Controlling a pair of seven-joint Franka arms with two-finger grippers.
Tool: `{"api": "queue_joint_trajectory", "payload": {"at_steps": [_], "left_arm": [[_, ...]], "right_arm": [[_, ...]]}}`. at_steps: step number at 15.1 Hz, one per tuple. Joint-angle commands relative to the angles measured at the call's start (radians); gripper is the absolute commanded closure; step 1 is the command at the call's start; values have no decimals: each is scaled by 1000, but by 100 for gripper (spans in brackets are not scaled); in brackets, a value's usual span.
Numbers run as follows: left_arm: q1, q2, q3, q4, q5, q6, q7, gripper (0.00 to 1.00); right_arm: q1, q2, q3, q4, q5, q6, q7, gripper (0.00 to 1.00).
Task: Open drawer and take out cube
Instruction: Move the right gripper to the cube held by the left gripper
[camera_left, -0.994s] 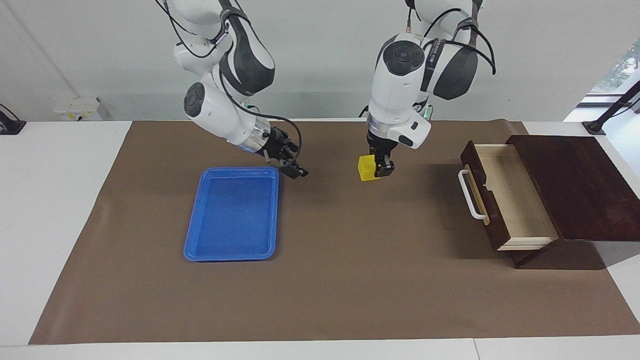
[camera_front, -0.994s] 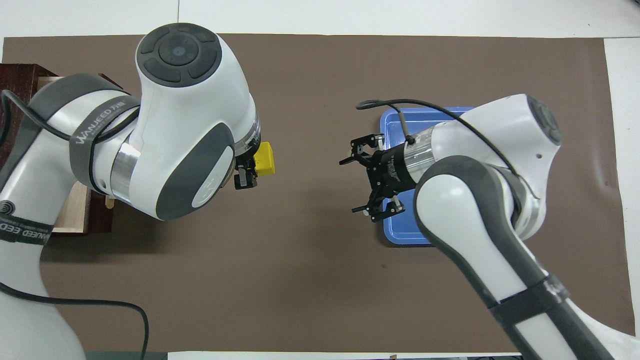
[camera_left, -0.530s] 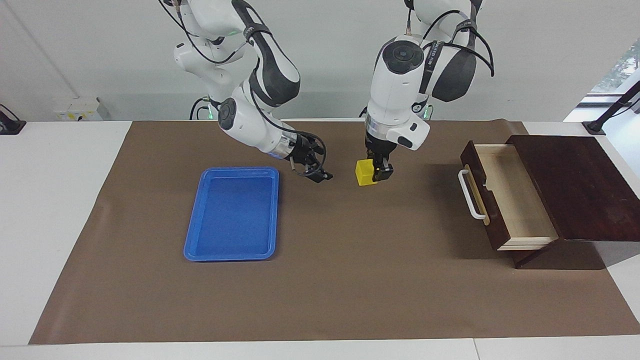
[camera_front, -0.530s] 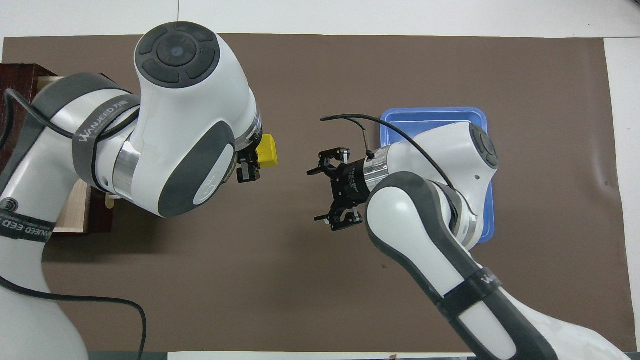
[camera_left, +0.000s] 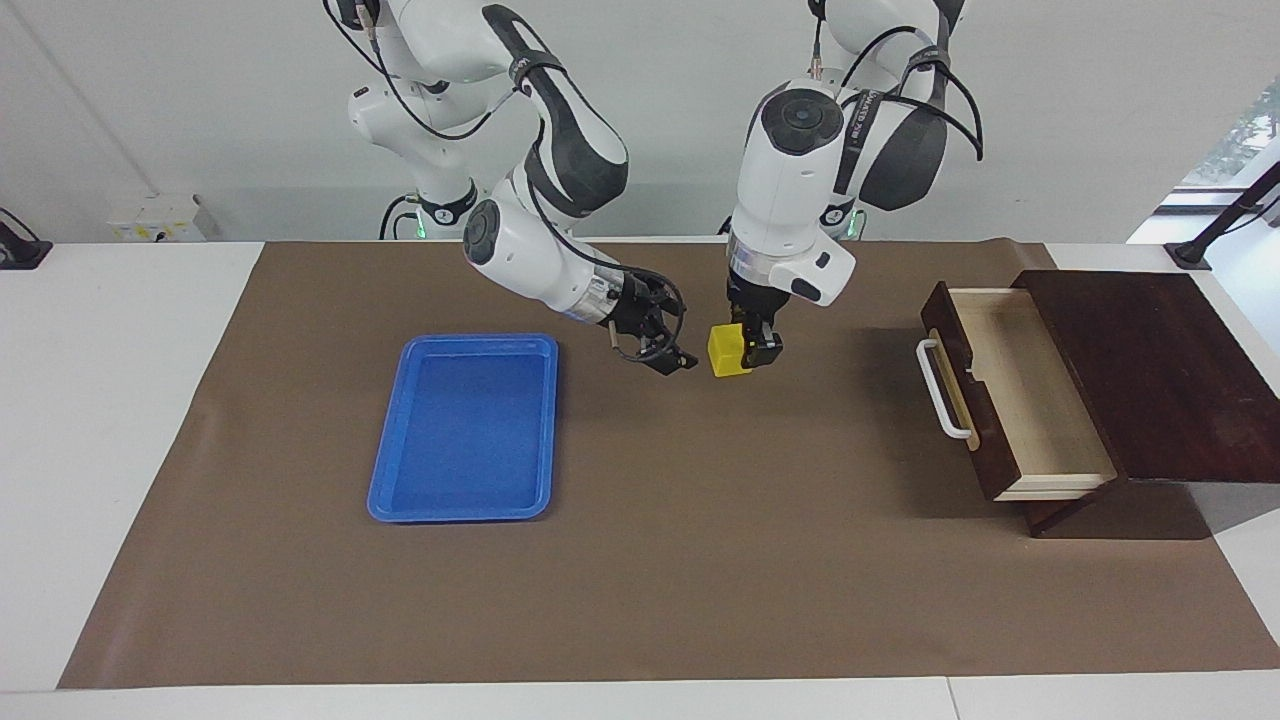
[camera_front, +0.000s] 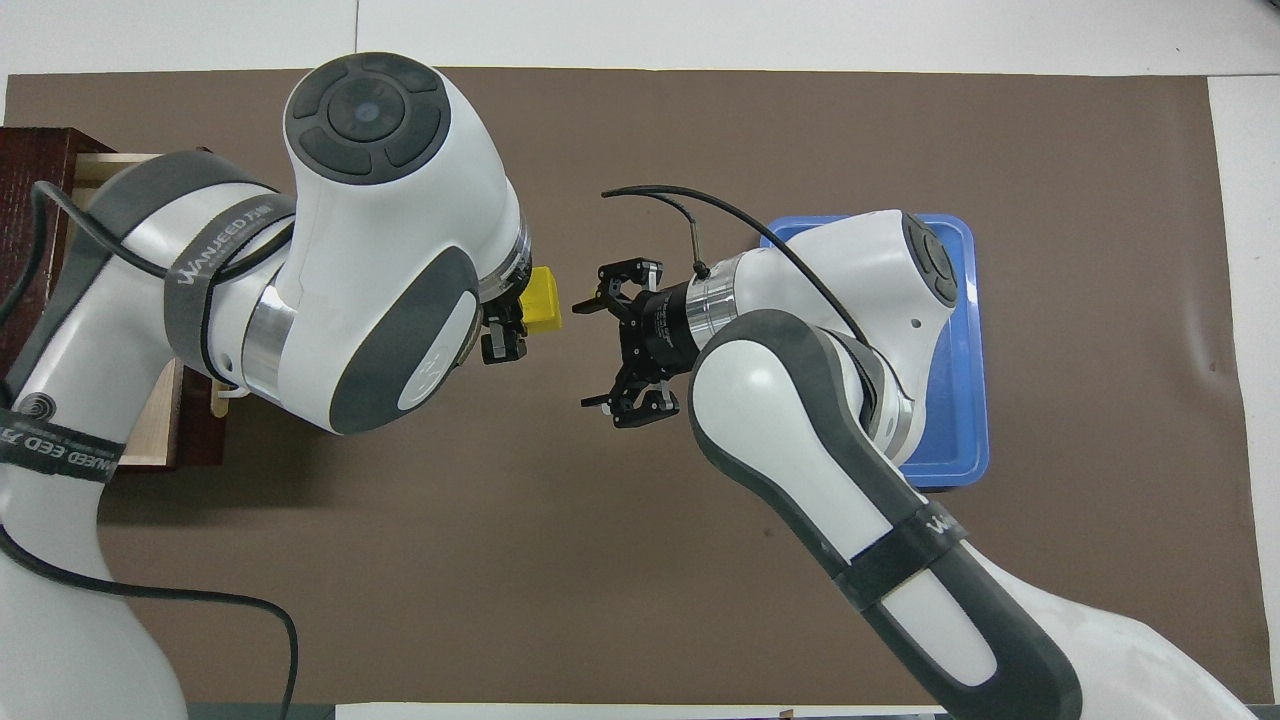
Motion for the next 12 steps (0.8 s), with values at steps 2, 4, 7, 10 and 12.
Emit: {"api": "queue_joint_trajectory", "payload": {"at_steps": [2, 4, 7, 10, 12], "left_arm": [[-10, -12, 10, -22, -10, 30, -4, 100], [-12, -12, 10, -25, -9, 31, -3, 100], [-12, -12, 10, -23, -7, 30, -1, 100], [-12, -12, 10, -23, -7, 28, -1, 100], [-12, -12, 10, -23, -6, 28, 1, 100]], "right_arm": [[3, 119, -1, 157, 2, -24, 65, 0], [3, 124, -1, 168, 0, -24, 66, 0], [8, 139, 0, 211, -23, -24, 107, 0], [40, 147, 0, 236, -86, -24, 147, 0], [40, 147, 0, 232, -94, -24, 141, 0]]}}
